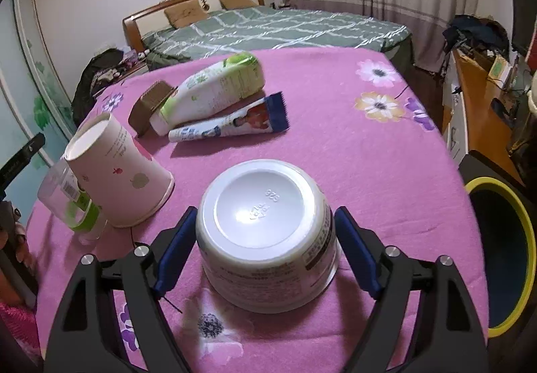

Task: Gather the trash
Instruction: 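Grasp the upside-down white yogurt cup with the right tool, then carry the yogurt cup over the bin and open the right tool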

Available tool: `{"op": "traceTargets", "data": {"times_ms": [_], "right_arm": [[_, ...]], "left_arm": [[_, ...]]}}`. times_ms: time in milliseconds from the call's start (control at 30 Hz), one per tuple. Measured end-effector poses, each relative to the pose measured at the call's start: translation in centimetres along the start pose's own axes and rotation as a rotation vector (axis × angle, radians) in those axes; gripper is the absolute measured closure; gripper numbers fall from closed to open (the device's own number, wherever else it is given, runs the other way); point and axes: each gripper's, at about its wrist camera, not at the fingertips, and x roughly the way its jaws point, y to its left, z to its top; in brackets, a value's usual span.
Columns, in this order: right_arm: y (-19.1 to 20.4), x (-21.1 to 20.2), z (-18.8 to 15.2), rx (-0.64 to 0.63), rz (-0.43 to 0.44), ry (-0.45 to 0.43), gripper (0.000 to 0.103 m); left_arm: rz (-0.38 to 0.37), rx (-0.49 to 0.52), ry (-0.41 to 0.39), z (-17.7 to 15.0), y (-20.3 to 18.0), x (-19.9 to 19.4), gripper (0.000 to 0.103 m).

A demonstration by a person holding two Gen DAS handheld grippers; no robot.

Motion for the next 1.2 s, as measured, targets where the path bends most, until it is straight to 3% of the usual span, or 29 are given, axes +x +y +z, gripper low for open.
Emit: {"op": "traceTargets", "data": {"times_ms": [333,667,1067,1200], "right_arm": [[-4.7,-3.5,0.2,0.102,-0.059,-0.077,0.026],[-12.9,-6.3,-0.1,0.26,-0.208,-0.132,0.025],[-21.9,-7.2,-1.3,0.417,-0.378,-0.106,0.025],[-22.4,-7.5,-1.6,0.438,-0.393,-0.124,0.016]], "left_arm": [[0.001,0.002,0.0,-0.1,-0.1,-0.1,0.005],[0.002,0.003,0.002,0.0,-0.1,-0.1,0.005],[0.005,0.003,0.004,-0.1,-0.1,-0.2,0.005],[0.005,0.002,0.006,-0.1,0.0,-0.2,0.005]]}}
